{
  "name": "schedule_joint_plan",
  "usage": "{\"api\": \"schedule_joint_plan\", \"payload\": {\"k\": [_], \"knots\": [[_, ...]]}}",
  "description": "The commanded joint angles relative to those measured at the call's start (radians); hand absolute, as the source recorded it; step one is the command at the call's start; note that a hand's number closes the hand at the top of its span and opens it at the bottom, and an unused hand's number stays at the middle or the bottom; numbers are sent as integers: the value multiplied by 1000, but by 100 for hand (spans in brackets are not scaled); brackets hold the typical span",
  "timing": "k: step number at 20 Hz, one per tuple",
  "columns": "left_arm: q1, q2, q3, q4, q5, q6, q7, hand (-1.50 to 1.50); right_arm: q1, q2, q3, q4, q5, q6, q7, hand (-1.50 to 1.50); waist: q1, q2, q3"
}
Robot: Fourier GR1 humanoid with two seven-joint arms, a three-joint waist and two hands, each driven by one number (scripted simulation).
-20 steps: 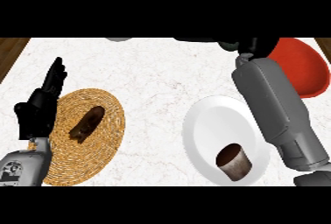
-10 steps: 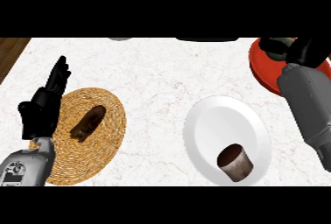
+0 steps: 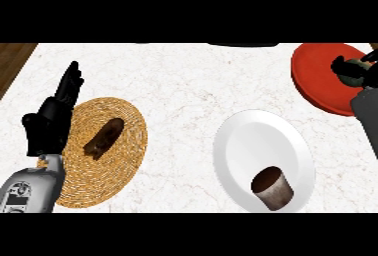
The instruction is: Pick the squash from the plate and place it in the bowl
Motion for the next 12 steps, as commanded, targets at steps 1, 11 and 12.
{"api": "schedule_joint_plan", "payload": {"k": [1, 11, 12], "knots": [[-18, -11, -15, -18, -17, 9, 20, 0, 17, 3, -101, 52, -116, 10, -89, 150, 7, 3, 2], [-46, -5, 8, 9, -9, 5, 6, 0, 62, -15, -300, -4, -373, 144, -526, -150, 11, 11, 6], [5, 3, 5, -14, 6, -19, 2, 0, 79, 10, -323, -23, -398, 103, -575, -150, 10, 2, 3]]}}
